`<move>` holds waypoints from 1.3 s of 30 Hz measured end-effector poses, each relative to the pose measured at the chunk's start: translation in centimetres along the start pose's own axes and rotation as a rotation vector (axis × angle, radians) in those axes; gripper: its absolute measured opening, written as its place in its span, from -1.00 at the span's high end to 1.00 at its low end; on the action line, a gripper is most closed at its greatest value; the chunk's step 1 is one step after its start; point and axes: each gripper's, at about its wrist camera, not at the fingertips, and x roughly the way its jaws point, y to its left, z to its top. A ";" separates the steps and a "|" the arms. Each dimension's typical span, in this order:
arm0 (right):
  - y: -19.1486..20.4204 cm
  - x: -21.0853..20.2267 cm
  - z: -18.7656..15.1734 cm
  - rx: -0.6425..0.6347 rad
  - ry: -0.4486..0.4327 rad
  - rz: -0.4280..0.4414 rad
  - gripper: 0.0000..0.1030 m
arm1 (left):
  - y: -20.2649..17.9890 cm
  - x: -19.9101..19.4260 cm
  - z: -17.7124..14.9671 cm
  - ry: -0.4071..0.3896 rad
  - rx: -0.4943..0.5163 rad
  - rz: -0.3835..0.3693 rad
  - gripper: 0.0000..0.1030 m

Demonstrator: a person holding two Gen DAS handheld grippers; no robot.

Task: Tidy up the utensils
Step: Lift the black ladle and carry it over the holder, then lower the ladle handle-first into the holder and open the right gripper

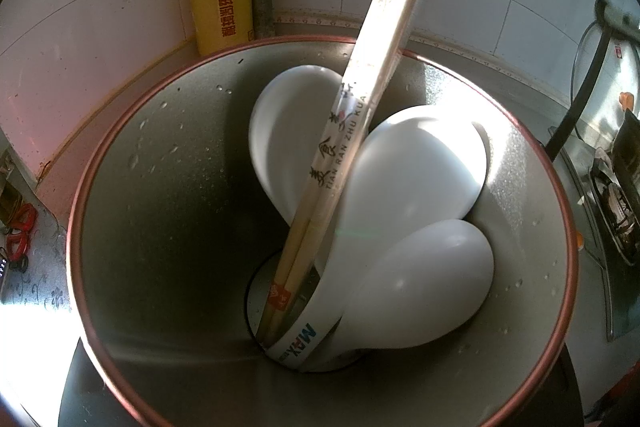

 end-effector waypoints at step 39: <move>12.6 1.4 -0.3 -0.304 0.021 0.129 0.87 | -0.3 -0.2 -0.2 0.004 0.003 -0.004 -0.75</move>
